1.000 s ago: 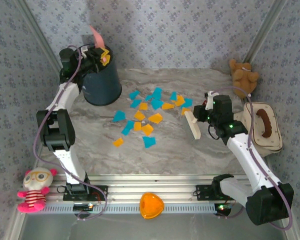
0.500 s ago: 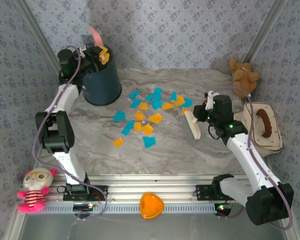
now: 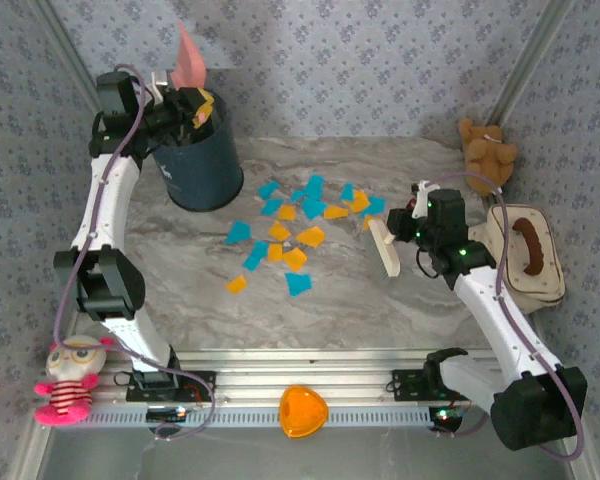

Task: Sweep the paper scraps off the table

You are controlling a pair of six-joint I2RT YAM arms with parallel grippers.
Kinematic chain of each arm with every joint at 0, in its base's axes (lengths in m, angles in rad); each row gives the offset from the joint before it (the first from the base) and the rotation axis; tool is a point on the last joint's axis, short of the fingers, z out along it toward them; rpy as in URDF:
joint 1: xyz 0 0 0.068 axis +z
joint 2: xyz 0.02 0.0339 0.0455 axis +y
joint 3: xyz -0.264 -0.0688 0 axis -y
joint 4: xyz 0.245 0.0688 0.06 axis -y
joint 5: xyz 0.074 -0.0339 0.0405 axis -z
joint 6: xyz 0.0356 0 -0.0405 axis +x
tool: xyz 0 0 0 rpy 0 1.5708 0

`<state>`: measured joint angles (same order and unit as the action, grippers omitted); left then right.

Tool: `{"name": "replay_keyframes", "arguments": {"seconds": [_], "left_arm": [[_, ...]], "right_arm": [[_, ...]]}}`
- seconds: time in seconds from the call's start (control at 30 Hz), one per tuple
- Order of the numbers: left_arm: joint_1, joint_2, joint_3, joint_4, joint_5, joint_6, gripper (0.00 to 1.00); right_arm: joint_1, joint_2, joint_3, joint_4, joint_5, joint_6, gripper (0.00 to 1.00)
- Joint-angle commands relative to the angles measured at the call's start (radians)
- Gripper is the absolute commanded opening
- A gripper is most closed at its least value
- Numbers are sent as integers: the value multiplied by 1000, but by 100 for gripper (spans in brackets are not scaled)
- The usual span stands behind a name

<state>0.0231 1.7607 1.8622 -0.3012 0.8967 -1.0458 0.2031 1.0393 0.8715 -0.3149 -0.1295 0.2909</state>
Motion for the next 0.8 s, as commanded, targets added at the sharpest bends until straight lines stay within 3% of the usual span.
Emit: {"name": "replay_keyframes", "arguments": {"seconds": [0.0,0.33,0.77], "left_arm": [[-11,-46,51,-279,-19,289,0],[-97,-107,19,-589,-176,635,0],[-241,-289,-272,-617,-382,869,0]], "right_arm": [[-17,11,7,65,-40,44,0],[-74,123,20,231,-107,172,0],[-126,381,105,483,-126,390,0]]}}
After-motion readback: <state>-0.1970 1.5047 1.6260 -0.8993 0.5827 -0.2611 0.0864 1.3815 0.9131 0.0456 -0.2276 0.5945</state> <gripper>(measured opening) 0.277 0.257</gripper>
